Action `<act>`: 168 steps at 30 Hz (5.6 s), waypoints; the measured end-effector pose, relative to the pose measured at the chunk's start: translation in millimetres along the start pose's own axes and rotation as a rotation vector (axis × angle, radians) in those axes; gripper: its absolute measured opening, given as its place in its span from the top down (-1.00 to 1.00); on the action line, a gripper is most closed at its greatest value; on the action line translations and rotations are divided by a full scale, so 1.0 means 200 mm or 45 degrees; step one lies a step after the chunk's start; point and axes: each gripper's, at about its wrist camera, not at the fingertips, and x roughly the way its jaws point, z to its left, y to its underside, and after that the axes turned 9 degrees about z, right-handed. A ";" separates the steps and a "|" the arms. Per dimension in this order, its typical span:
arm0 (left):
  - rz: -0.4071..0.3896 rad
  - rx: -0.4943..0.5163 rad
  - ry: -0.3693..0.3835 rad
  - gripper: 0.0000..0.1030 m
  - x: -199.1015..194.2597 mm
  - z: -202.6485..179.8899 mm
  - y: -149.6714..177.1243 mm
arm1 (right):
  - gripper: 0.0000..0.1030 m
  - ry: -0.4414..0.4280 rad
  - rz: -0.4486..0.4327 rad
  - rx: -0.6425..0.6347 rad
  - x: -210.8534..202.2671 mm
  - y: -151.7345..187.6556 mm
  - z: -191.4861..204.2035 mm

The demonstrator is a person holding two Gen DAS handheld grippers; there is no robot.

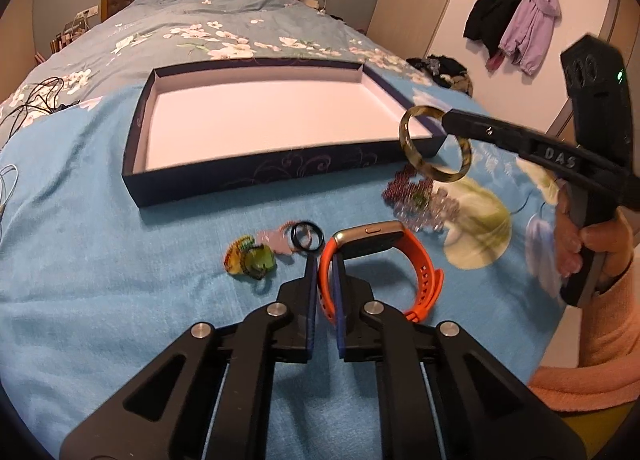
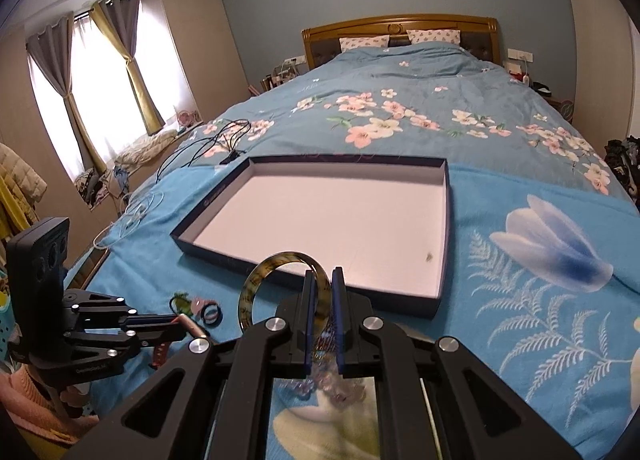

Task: Organize jewelry
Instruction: 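Carry both items into the box lid and open both grippers, then lift both open grippers away from the box lid, then grasp the clear crystal bead strand with the right gripper and lift, then grasp the pink charm with the left gripper while the right holds the crystal strand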

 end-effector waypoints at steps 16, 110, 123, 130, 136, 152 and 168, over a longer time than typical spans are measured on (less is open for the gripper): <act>-0.121 -0.075 -0.140 0.84 -0.07 0.22 -0.48 | 0.87 0.079 -0.050 0.012 0.19 -0.33 -0.11; -0.349 0.059 -0.392 -0.89 -0.23 0.05 0.04 | 0.29 0.093 0.145 -0.228 0.08 0.26 0.13; -0.332 0.085 -0.385 -0.89 -0.22 0.03 0.04 | 0.67 0.100 0.227 -0.216 0.14 0.25 0.10; -0.326 0.075 -0.375 -0.88 -0.21 0.05 0.04 | 0.85 0.054 0.200 -0.172 0.10 0.26 0.08; -0.315 0.107 -0.357 -0.82 -0.20 0.03 0.05 | 0.85 -0.031 0.087 -0.116 -0.04 0.22 0.07; -0.201 0.173 -0.252 -0.27 -0.14 0.00 0.09 | 0.85 -0.116 -0.027 -0.123 -0.19 0.17 0.12; -0.169 0.212 -0.172 0.19 -0.09 -0.04 0.06 | 0.85 -0.172 0.002 -0.108 -0.14 0.20 0.13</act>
